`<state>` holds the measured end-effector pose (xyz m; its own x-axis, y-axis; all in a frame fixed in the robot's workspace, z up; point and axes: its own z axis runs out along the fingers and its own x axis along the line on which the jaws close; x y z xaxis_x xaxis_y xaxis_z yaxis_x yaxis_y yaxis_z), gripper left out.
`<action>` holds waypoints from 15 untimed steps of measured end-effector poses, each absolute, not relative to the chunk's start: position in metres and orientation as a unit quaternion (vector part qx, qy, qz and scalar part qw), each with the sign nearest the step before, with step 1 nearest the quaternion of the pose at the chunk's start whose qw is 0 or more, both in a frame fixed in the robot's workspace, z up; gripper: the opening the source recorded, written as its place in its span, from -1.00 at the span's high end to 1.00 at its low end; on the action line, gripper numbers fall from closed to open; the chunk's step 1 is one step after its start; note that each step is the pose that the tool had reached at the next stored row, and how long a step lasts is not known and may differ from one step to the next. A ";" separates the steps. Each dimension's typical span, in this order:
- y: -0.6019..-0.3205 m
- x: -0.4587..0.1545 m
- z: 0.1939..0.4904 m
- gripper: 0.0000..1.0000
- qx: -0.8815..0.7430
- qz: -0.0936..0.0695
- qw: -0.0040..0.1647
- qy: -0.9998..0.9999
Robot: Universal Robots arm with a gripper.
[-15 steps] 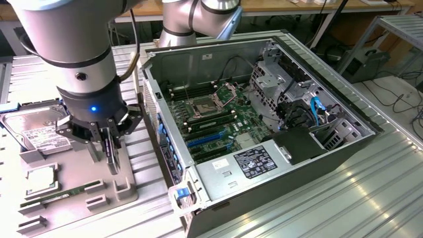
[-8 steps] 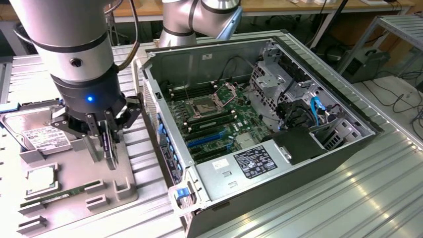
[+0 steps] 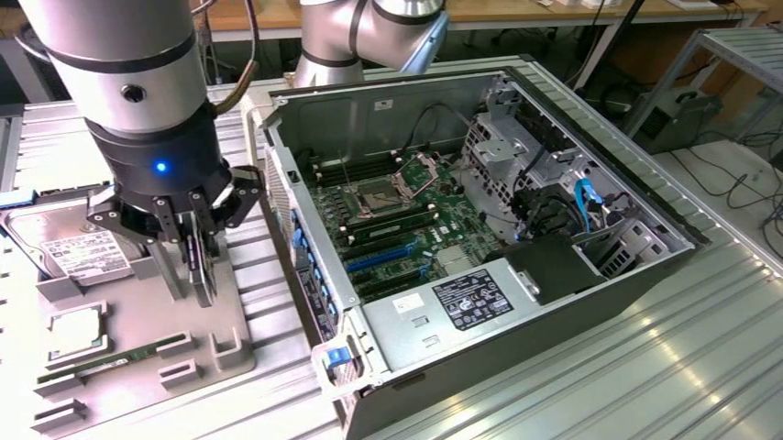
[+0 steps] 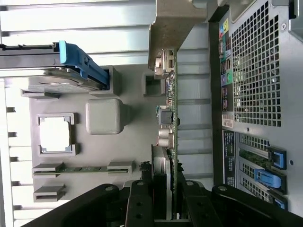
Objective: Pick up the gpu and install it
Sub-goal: 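Pick up the gpu and move the gpu toward the slot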
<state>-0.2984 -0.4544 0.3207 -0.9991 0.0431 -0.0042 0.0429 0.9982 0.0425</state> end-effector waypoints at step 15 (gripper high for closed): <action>-0.454 -0.298 0.360 0.44 0.022 0.021 0.003 1.000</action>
